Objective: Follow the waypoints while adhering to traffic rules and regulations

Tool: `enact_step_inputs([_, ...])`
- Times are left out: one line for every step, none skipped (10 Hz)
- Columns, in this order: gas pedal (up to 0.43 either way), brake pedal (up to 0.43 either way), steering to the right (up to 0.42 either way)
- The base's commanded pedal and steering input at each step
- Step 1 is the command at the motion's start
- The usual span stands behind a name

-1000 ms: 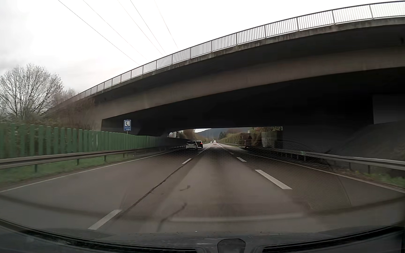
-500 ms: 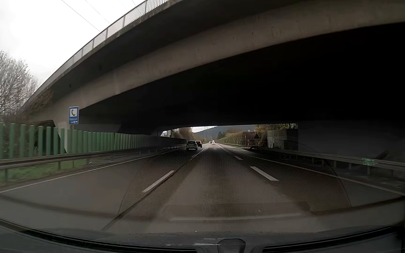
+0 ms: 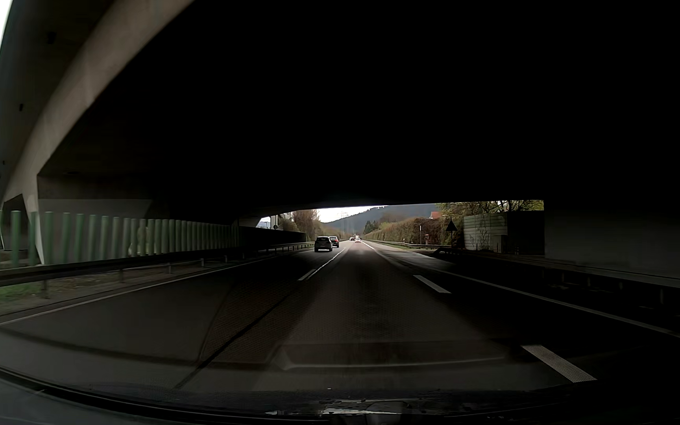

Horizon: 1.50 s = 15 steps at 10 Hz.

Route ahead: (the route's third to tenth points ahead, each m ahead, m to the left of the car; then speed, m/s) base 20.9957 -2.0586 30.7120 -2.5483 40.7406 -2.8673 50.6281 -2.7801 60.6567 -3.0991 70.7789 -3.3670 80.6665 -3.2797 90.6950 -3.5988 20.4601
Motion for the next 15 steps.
enact_step_inputs([0.220,0.000,0.003])
enact_step_inputs([0.220,0.000,0.003])
enact_step_inputs([0.220,0.000,0.003])
enact_step_inputs([0.220,0.000,0.003])
enact_step_inputs([0.220,0.000,0.003])
enact_step_inputs([0.220,0.000,0.003])
enact_step_inputs([0.220,0.000,0.003])
enact_step_inputs([0.220,0.000,0.003])
enact_step_inputs([0.220,0.000,0.003])
enact_step_inputs([0.220,0.000,0.003])
enact_step_inputs([0.220,0.000,0.003])
enact_step_inputs([0.220,0.000,0.003])
enact_step_inputs([0.220,0.000,0.003])
enact_step_inputs([0.220,0.000,0.003])
enact_step_inputs([0.220,0.000,0.003])
